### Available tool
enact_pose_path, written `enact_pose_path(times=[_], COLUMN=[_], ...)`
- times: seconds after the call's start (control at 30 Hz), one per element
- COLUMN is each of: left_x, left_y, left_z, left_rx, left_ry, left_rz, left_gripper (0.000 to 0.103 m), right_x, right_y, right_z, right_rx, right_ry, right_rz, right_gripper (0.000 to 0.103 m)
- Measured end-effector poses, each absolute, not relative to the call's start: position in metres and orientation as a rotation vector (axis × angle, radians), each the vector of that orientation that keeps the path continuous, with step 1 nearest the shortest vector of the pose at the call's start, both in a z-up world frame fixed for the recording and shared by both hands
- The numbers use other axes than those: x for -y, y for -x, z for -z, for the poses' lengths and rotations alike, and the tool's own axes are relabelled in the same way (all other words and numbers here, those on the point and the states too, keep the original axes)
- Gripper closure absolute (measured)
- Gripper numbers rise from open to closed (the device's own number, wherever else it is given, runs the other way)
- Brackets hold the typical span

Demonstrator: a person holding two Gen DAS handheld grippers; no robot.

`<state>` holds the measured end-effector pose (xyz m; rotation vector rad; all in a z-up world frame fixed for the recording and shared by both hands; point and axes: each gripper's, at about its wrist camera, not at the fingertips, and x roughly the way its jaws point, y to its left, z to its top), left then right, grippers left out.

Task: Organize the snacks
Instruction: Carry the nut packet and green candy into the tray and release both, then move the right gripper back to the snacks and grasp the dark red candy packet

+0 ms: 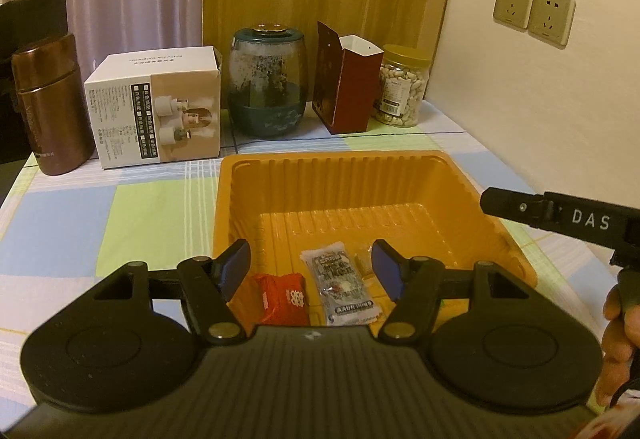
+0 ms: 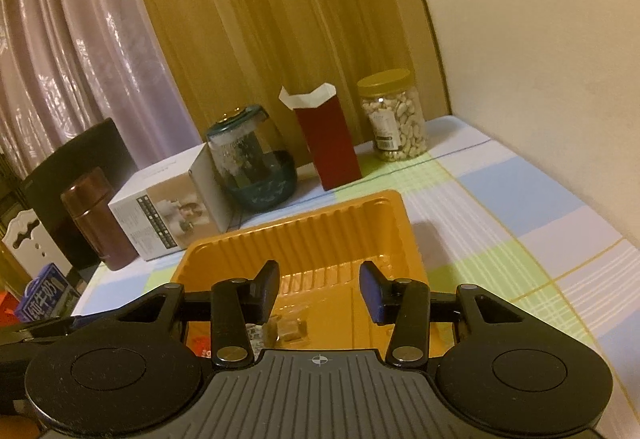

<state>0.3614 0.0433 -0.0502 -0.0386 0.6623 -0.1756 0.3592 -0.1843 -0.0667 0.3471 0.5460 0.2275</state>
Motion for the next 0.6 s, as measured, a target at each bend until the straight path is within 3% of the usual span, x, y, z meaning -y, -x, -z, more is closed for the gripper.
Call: enact_pose_path(times=[0.6], left_x=[-0.047], left_y=[-0.272], left_z=[0.045], left_rx=[-0.663], left_ry=[0.064], left_rz=[0.176], left_gripper=[0.039], right_x=[0.190], right_y=[-0.274], right_z=[0.057], right_rx=[-0.546], right_ry=[-0.326], right_rz=[-0.199], right_gripper=[0.058])
